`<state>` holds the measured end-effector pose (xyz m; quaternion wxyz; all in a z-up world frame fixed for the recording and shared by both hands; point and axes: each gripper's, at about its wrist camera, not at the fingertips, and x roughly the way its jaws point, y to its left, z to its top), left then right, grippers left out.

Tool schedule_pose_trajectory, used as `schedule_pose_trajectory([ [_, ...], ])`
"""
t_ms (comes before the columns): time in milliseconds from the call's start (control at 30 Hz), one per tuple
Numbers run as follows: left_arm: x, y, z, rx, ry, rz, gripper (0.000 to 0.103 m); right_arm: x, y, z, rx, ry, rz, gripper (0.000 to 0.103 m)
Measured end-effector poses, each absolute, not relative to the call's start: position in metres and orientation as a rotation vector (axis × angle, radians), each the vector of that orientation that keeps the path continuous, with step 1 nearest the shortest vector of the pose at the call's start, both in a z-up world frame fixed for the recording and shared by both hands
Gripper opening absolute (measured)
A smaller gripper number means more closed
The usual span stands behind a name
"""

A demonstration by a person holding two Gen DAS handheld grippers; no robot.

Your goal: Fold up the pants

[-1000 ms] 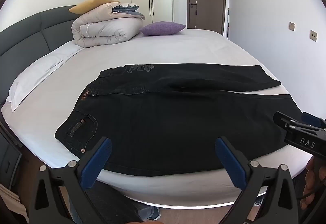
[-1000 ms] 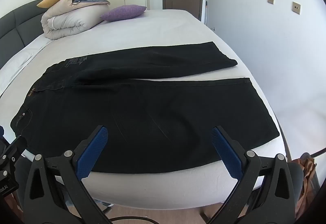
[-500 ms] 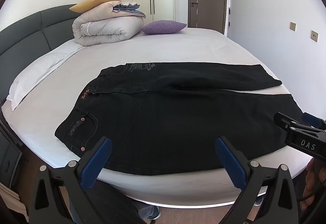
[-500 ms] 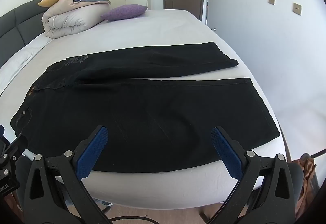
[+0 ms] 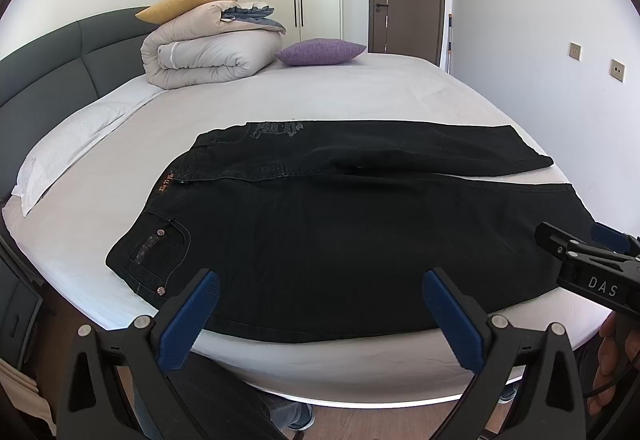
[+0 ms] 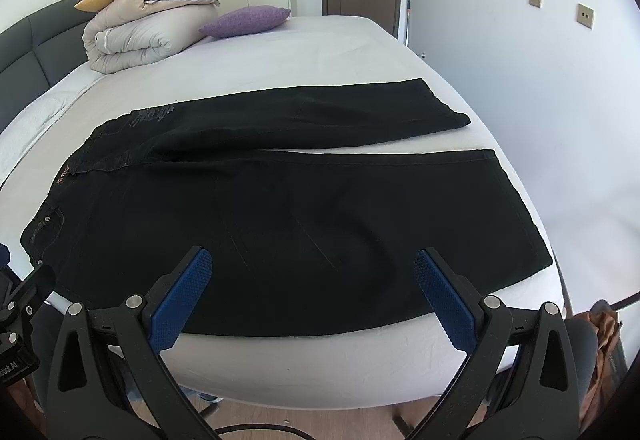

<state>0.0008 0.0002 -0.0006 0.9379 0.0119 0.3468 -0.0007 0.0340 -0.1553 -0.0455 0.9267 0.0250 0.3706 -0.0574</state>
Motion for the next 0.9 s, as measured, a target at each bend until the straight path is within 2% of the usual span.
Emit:
schedule_pose_trajectory([
  [900, 0.0015, 0.0011, -0.0022, 0.023, 0.711, -0.001, 0.103, 0.0333, -0.1538, -0.0459, 0.051, 0.764, -0.117, 0.103],
])
